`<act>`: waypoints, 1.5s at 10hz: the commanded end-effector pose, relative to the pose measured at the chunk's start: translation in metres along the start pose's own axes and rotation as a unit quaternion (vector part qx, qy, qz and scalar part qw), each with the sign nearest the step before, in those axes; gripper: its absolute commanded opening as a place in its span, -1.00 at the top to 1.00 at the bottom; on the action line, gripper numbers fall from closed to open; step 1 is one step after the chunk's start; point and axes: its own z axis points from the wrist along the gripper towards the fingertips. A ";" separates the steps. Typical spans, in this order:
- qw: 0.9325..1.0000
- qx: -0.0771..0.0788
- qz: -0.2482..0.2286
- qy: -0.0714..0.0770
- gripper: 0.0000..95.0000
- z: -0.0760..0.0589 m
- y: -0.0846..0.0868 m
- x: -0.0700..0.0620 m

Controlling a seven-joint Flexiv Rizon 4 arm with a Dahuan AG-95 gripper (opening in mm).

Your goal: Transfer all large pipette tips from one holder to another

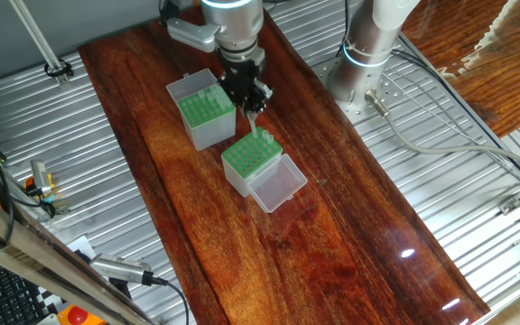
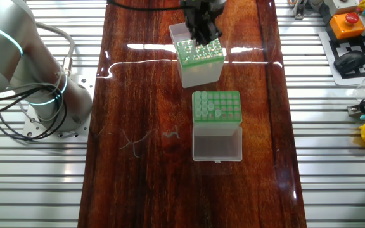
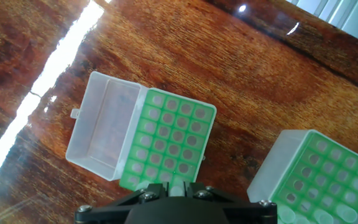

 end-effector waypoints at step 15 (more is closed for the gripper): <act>1.000 0.002 -0.003 -0.001 1.00 -0.040 0.010 0.009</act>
